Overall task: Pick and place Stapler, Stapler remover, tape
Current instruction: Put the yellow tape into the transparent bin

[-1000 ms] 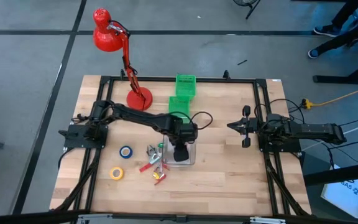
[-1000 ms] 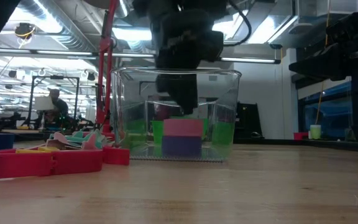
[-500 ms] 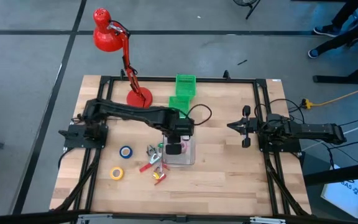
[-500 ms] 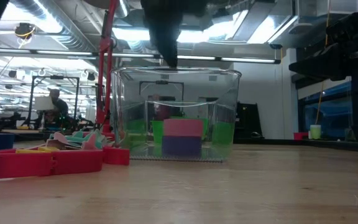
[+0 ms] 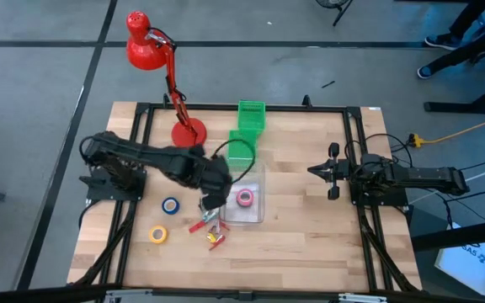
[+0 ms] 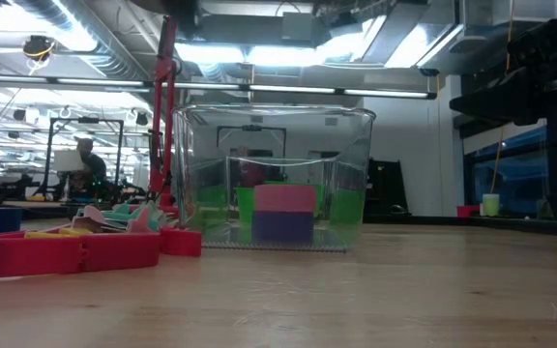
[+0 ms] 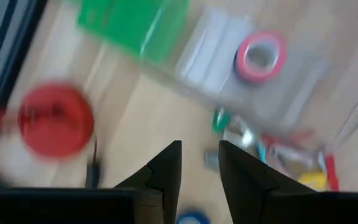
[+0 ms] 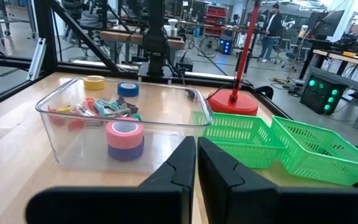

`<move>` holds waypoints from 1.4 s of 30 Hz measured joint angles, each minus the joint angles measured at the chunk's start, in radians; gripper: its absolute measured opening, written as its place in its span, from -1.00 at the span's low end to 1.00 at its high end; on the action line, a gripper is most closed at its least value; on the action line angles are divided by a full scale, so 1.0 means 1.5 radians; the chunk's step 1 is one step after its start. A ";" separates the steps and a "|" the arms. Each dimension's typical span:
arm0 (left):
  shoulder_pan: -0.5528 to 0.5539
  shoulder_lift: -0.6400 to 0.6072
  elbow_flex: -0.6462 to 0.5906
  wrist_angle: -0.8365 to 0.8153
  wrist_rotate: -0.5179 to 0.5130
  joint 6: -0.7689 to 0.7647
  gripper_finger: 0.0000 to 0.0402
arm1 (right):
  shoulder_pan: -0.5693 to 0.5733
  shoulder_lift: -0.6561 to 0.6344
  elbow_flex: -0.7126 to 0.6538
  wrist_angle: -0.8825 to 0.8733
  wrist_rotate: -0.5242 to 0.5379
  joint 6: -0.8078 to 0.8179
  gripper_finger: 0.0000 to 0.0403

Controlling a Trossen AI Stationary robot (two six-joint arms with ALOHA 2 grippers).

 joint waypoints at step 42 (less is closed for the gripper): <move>-0.248 -0.106 -0.481 0.272 0.389 -0.692 -0.49 | 0.000 0.000 0.000 0.000 0.001 0.000 -0.90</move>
